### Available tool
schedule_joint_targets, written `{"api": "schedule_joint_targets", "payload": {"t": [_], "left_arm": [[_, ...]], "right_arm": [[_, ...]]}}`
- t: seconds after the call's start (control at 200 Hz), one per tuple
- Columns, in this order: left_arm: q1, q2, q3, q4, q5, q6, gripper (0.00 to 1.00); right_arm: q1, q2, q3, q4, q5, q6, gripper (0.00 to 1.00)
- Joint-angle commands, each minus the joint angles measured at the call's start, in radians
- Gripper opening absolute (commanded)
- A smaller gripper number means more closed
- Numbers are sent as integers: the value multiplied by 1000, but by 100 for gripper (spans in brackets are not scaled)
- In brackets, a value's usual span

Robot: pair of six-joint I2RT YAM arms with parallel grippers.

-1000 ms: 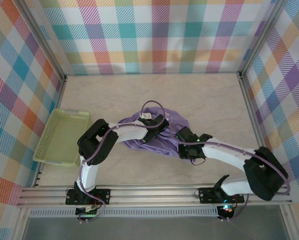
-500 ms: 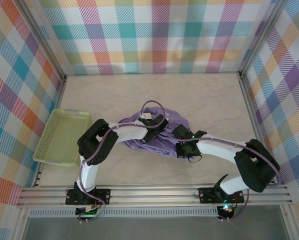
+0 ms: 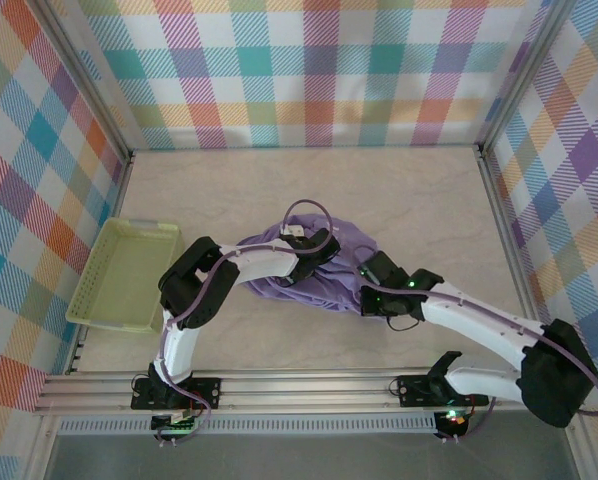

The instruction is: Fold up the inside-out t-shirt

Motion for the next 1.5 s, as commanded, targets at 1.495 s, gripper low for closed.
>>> {"api": "schedule_joint_targets", "payload": {"t": [1.495], "left_arm": [[-1,26,-26,-50,50,0,28]], "right_arm": [[-10,125,9,-12,-65,45,43]]}}
